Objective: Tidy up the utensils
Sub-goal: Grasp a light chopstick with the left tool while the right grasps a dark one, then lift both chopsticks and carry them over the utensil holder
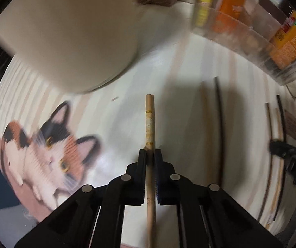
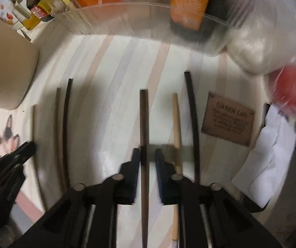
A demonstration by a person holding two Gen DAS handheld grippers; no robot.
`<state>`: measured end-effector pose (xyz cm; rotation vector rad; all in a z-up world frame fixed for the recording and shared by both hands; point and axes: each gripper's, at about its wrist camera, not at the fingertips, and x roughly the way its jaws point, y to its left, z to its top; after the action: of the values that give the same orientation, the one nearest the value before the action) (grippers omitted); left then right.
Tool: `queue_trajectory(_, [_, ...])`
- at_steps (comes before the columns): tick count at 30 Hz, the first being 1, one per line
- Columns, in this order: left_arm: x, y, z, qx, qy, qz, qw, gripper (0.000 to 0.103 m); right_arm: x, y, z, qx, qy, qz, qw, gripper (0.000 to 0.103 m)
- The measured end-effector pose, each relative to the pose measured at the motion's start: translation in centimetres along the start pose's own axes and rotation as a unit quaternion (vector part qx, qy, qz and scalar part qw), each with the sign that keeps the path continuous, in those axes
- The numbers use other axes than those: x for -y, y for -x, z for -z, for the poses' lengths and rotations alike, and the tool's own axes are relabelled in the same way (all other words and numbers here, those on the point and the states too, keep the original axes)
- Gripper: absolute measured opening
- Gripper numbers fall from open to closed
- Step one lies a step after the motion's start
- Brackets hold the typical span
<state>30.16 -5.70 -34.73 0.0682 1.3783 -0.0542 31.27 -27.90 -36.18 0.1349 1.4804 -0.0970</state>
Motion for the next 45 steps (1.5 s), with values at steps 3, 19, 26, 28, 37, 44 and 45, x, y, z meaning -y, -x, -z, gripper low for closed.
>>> queue_trajectory(3, [-2.0, 0.3, 1.6, -0.011, 0.017, -0.005, 0.9998, 0.005, -0.4, -0.2, 0.5, -0.004, -0.001, -0.017, 1.000, 0.006])
queue_trajectory(19, [-6.5, 0.7, 2.7, -0.038, 0.059, 0.051, 0.9963, 0.009, -7.3, -1.3, 0.5, -0.056, 0.070, 0.011, 0.996, 0.006])
queue_trajectory(26, [-4.0, -0.2, 0.3, -0.031, 0.048, 0.037, 0.9977, 0.009, -7.8, -1.4, 0.3, -0.053, 0.055, 0.014, 0.997, 0.006])
queue_trajectory(28, [-3.9, -0.3, 0.2, -0.032, 0.049, 0.038, 0.9976, 0.009, -7.7, -1.4, 0.0, -0.057, 0.054, 0.013, 0.997, 0.006])
queue_trajectory(37, [-2.9, 0.2, 0.7, -0.021, 0.025, 0.019, 0.9993, 0.004, -6.3, -0.9, 0.3, -0.041, 0.060, 0.030, 0.997, 0.006])
queue_trajectory(44, [-3.4, 3.9, 0.2, 0.025, 0.039, 0.027, 0.9986, 0.004, -4.2, 2.0, 2.2, 0.011, 0.013, -0.031, 0.999, 0.006])
queue_trajectory(45, [-3.5, 4.8, 0.2, 0.036, 0.041, 0.029, 0.9981, 0.004, -3.9, 2.7, 2.4, 0.019, 0.009, -0.040, 0.999, 0.006])
